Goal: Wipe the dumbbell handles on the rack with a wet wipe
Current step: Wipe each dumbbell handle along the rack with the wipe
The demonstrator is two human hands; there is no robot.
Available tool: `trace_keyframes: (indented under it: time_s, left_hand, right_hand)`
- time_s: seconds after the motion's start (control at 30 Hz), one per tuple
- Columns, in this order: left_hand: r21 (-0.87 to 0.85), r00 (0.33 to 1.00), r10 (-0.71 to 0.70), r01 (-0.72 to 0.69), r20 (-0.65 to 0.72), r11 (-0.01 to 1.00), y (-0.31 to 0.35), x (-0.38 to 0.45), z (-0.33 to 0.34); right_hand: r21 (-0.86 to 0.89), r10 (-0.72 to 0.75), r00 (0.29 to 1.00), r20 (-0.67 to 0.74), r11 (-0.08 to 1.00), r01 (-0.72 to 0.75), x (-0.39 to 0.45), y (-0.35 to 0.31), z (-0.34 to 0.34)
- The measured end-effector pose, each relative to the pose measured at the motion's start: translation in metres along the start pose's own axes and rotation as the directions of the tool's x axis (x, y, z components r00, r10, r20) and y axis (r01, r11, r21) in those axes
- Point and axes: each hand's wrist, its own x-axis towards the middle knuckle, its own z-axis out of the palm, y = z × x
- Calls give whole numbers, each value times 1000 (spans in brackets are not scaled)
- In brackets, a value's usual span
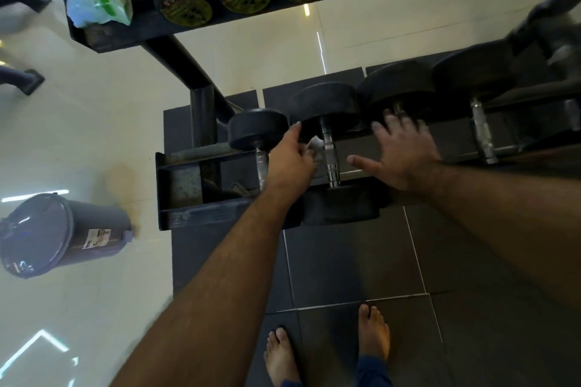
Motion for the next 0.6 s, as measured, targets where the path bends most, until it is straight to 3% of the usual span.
trace_keyframes:
  time_s: [0.07,0.2,0.4,0.47,0.6]
  left_hand:
    - [41,1000,6,-5,-29,999,8,3,12]
    - [46,991,-41,47,-129,998,12,4,30]
    - [98,942,-63,100,-328,990,18,4,38]
    - [255,955,54,23,-292,967,20,12,40]
    - [574,965,261,-206,-13,792,20,30,50]
  right_hand:
    - [34,74,992,99,996,-78,0,23,5]
    - [218,61,975,214,970,-108,2,36,17]
    - [146,28,997,69,989,-38,-3,34,19]
    - [135,25,1000,16,991,-27,-6,32,19]
    - [151,39,998,-51,988,-30,-8,29,19]
